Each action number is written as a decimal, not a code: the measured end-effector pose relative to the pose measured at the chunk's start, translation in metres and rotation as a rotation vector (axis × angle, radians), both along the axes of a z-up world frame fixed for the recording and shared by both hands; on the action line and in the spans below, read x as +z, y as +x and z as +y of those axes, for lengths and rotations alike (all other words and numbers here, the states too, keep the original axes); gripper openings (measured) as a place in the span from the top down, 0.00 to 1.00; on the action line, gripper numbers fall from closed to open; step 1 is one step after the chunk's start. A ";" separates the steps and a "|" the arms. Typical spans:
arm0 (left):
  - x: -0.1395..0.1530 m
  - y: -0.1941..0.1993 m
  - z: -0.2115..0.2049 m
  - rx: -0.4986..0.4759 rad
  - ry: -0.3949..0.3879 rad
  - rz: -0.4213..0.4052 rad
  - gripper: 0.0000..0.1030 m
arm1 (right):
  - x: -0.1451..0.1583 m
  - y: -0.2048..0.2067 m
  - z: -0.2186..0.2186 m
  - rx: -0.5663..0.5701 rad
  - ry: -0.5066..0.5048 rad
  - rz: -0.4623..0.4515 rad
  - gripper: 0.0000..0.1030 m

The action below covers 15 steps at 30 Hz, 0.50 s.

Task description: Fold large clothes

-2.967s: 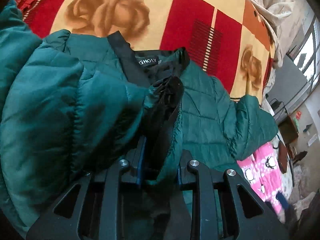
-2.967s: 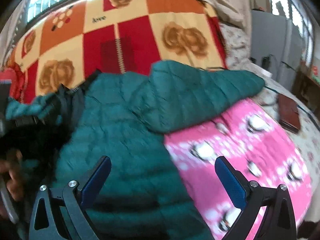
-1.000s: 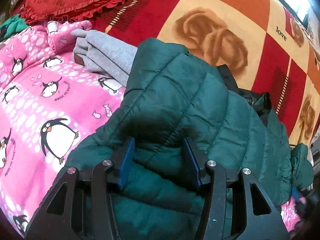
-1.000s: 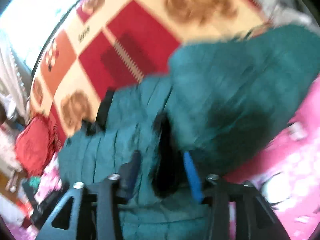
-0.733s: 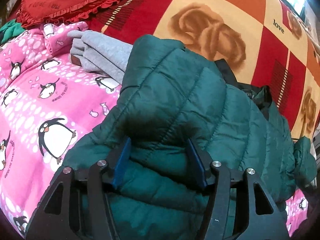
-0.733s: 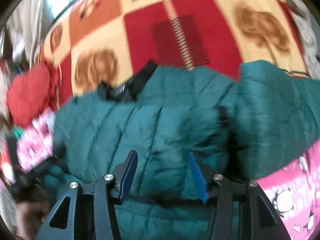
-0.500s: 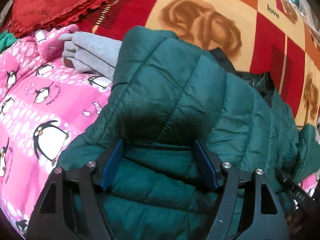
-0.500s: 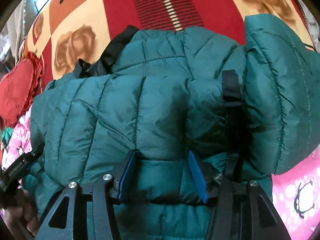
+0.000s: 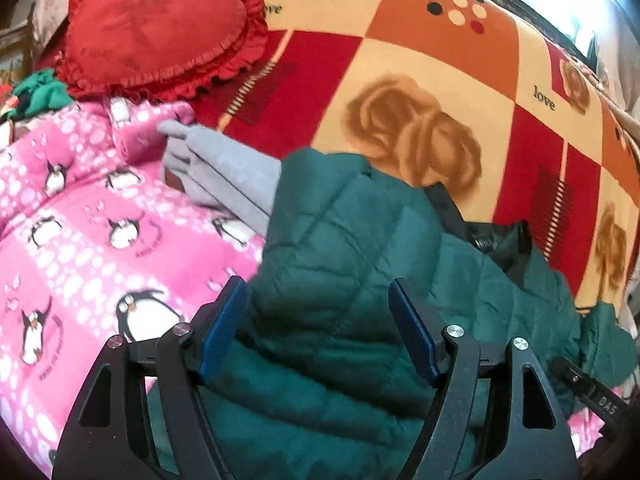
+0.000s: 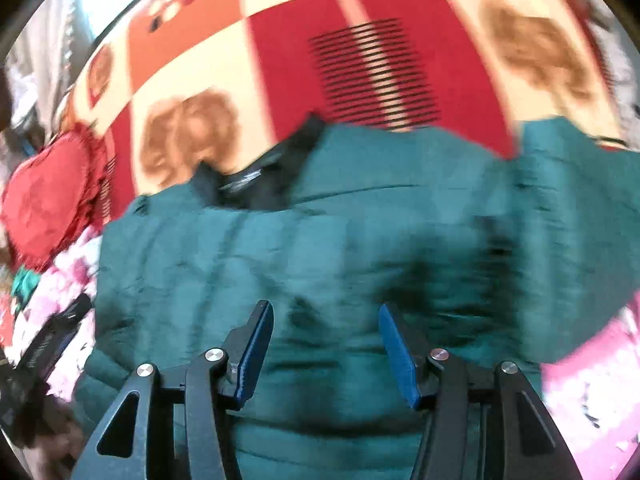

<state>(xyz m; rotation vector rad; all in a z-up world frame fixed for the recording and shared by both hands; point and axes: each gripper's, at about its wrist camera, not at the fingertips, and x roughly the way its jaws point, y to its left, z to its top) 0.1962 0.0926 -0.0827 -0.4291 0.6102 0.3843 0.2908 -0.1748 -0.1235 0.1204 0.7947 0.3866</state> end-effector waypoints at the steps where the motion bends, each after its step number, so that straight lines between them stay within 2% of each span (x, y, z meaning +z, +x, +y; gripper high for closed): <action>1: -0.005 0.006 0.001 -0.005 -0.002 0.032 0.29 | -0.007 0.005 0.011 0.019 -0.028 0.012 0.48; 4: -0.028 0.026 0.004 -0.020 -0.024 0.172 0.28 | -0.034 0.018 0.019 0.027 -0.062 0.066 0.44; 8: -0.031 0.027 -0.002 -0.025 0.012 0.190 0.28 | -0.028 0.019 0.002 0.013 -0.009 0.084 0.44; 12: -0.023 0.014 0.004 -0.015 -0.014 0.132 0.28 | 0.005 0.000 -0.048 -0.069 -0.029 -0.043 0.44; 15: -0.009 0.001 0.001 -0.017 -0.003 0.063 0.28 | 0.024 -0.002 -0.126 -0.241 -0.117 -0.128 0.44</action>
